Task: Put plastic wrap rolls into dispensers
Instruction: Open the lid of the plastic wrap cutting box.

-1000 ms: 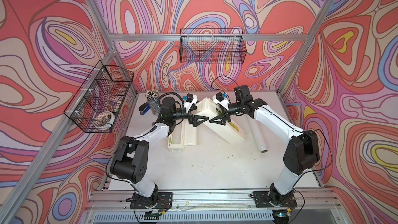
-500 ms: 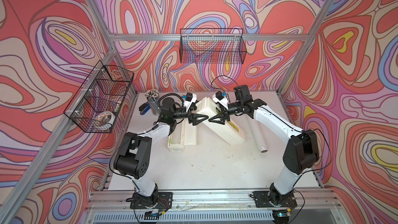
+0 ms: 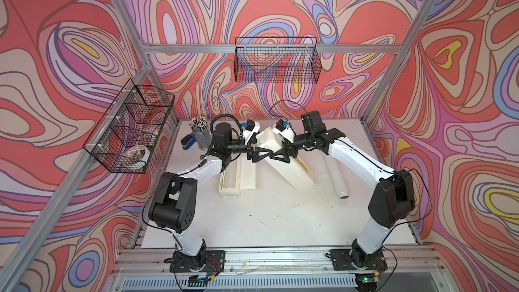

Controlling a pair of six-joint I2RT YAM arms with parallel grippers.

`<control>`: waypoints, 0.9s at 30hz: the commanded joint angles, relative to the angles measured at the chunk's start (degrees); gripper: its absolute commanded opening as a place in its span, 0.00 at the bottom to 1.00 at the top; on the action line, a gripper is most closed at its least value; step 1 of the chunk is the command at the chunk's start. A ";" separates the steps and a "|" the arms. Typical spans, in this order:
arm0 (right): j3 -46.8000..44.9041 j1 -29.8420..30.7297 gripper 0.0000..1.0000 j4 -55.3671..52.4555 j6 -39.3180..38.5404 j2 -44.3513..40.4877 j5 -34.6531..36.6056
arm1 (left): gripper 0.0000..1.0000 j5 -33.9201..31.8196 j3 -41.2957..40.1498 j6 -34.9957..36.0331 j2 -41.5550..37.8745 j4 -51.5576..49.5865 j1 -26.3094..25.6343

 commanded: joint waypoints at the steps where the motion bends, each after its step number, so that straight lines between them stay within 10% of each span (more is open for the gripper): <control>1: -0.10 -0.36 0.98 4.83 1.30 -4.90 7.60 | 0.30 -0.65 1.08 3.92 -1.01 -6.25 -0.28; 17: -0.20 -2.39 0.52 1.05 -0.59 -6.40 -3.98 | 0.14 -3.28 3.60 17.47 -1.91 -24.55 -0.31; 27: 0.46 -5.39 0.52 -3.21 -0.60 -5.35 -13.48 | 0.00 -4.36 2.85 21.69 -2.26 -26.99 -0.28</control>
